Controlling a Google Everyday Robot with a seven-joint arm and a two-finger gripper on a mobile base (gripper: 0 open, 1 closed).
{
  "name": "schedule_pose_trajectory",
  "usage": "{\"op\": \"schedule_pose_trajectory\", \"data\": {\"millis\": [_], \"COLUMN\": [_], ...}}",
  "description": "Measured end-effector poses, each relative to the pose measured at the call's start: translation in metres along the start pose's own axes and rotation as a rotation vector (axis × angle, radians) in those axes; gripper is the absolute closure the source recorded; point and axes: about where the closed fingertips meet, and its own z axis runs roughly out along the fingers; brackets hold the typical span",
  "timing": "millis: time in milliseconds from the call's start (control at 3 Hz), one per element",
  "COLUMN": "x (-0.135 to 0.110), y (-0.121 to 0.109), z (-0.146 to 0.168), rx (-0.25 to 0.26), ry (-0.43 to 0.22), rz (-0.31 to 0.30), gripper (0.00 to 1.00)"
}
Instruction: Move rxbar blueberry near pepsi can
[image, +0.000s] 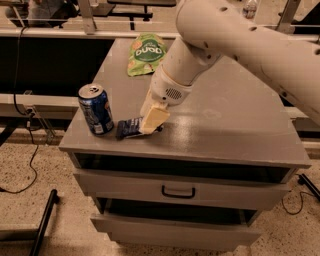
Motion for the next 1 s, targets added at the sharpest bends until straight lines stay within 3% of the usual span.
{"op": "schedule_pose_trajectory", "data": {"millis": [333,667,1000], "x": [0.000,0.033,0.033], "y": [0.001,0.013,0.013], "z": [-0.001,-0.038,-0.038], "rx": [-0.002,0.011,0.010], "ry": [0.001,0.001,0.001], "rz": [-0.003,-0.030,-0.029], "gripper": [0.00,0.00,0.00]}}
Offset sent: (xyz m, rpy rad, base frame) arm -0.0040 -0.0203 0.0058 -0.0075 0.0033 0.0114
